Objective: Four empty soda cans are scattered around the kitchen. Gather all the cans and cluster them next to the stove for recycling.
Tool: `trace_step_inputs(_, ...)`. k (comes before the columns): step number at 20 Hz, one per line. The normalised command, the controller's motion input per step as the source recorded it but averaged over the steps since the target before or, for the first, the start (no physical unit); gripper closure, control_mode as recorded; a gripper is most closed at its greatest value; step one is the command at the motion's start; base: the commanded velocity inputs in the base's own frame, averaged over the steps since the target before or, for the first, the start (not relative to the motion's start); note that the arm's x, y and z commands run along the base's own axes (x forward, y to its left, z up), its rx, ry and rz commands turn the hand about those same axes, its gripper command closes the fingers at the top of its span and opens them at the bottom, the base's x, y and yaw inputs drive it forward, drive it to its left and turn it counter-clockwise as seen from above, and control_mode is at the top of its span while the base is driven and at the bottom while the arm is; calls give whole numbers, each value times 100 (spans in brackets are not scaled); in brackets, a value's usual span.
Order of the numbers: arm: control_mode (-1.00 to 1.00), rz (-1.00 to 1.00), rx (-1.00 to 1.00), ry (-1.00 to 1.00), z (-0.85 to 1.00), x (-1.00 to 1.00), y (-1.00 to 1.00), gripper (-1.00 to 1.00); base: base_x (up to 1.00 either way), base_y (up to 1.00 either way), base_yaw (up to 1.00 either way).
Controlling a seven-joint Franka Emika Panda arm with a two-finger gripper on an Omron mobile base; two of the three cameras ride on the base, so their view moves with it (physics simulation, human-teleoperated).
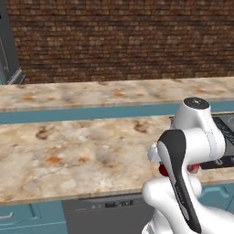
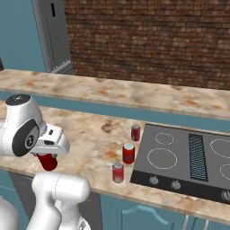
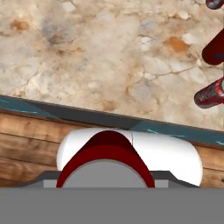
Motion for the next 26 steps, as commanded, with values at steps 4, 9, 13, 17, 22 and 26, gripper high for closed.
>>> trace_step_inputs(4, 100, 0, 0, 0, 0, 0, 0, 100, 100, -74, -18)
trace_step_inputs(9, 100, 0, 0, 0, 0, 0, 0, 100, 100, -94, -27)
trace_step_inputs(13, 100, 0, 0, 0, 0, 0, 0, 100, 53, -23, -24)
trace_step_inputs(17, 100, 0, 0, 0, 0, 0, 0, 100, 0, 0, -1)
trace_step_inputs(22, 100, 0, 0, 0, 0, 0, 0, 100, 0, 0, 0)
trace_step_inputs(26, -100, 0, 0, -2, -9, 73, 0, 100, 0, 0, 0)
